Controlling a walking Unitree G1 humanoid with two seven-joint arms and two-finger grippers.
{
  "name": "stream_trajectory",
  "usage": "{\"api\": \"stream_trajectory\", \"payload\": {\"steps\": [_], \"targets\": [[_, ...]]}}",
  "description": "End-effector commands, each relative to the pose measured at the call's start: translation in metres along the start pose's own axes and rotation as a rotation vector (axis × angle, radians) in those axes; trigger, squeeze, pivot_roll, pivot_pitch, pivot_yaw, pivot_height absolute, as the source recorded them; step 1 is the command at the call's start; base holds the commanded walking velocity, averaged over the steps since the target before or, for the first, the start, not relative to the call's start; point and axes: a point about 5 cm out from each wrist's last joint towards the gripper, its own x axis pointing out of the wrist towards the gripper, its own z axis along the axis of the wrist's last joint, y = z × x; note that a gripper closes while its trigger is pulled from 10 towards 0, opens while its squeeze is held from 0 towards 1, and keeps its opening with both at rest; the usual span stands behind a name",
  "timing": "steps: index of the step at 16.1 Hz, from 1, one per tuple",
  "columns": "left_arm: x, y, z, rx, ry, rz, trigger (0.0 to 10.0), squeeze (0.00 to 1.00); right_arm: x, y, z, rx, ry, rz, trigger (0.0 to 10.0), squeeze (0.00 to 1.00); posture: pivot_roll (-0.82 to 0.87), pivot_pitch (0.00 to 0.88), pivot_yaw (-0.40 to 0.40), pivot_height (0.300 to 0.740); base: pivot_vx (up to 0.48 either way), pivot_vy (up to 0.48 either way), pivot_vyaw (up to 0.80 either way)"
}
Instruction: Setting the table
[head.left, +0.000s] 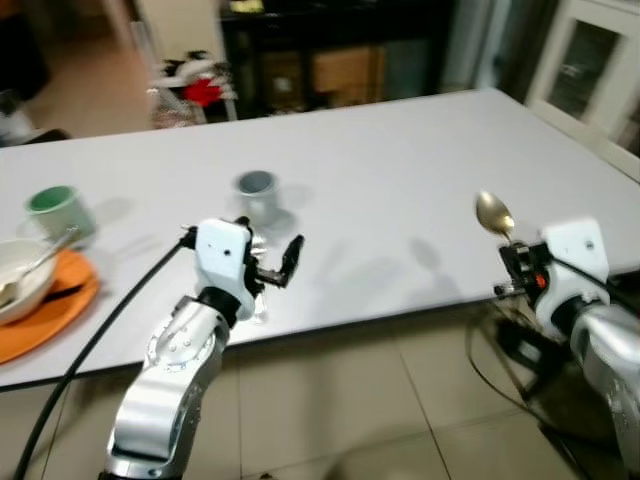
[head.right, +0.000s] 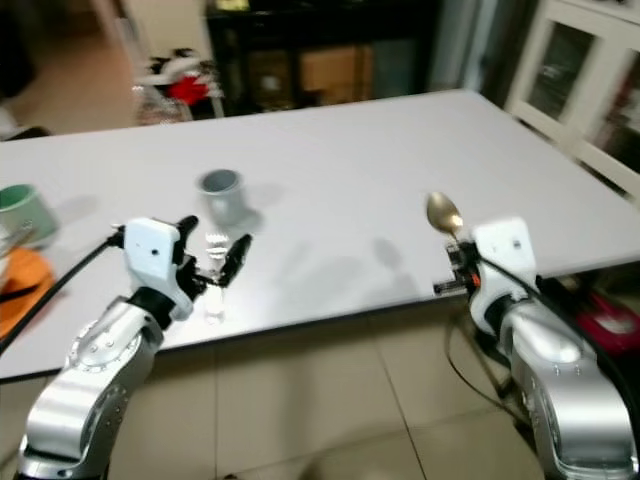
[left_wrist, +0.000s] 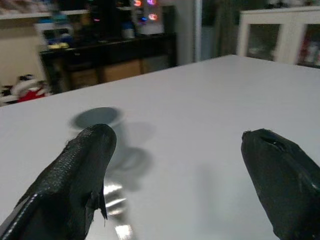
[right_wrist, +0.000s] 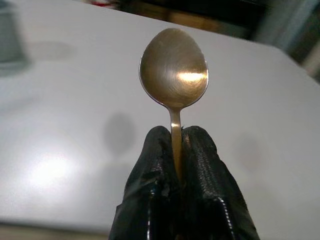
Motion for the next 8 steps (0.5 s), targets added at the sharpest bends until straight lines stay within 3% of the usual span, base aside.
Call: {"api": "stream_trajectory", "payload": {"steps": [1, 8], "targets": [[-0.001, 0.005, 0.002, 0.01, -0.003, 0.025, 10.0, 0.0, 0.003, 0.0, 0.002, -0.017, -0.008, 0.042, 10.0, 0.0, 0.04, 0.0, 0.029, 0.74, 0.322, 0.0, 0.0], [-0.003, 0.01, 0.002, 0.027, -0.004, 0.05, 10.0, 0.0, 0.026, -0.005, -0.005, -0.004, 0.019, 0.115, 10.0, 0.0, 0.07, 0.0, 0.012, 0.74, 0.31, 0.0, 0.0]]}}
